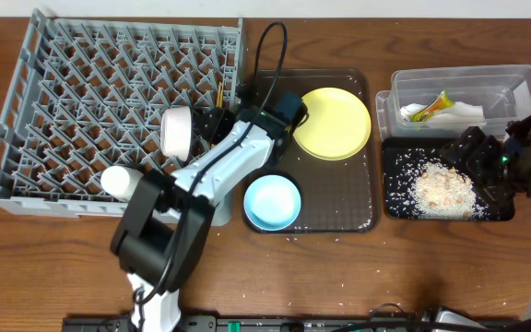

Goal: Sort waste into correct bins and load items into the dishwasher
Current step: 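Carry the pink bowl to the dish rack and set it down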

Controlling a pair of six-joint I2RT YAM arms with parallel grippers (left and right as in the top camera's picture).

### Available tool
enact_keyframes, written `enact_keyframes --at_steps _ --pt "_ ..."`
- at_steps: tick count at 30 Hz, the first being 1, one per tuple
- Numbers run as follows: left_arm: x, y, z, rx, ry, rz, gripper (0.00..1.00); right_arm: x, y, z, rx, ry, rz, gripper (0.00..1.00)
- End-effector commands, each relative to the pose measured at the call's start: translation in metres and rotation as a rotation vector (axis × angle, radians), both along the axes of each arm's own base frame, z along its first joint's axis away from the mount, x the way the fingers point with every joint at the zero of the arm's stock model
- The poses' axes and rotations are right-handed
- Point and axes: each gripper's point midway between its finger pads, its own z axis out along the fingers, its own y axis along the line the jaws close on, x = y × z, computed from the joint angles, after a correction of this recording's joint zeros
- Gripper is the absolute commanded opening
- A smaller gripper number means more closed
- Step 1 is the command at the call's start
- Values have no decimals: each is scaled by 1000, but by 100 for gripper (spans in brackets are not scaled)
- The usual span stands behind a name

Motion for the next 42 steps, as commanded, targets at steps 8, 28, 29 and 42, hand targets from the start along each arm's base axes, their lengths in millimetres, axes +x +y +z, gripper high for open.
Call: enact_keyframes --at_steps 8,28,29,42 --pt "-15 -20 71 -636 -148 47 8 1 -1 8 -4 -25 -12 99" --pt "-16 126 -5 -874 -81 481 8 1 -1 8 -4 -25 -12 99" --pt "-12 119 -12 -901 -51 457 8 1 -1 8 -4 -24 -12 99" --pt "15 42 -12 -1278 58 217 7 1 -1 8 -4 -25 -12 99"
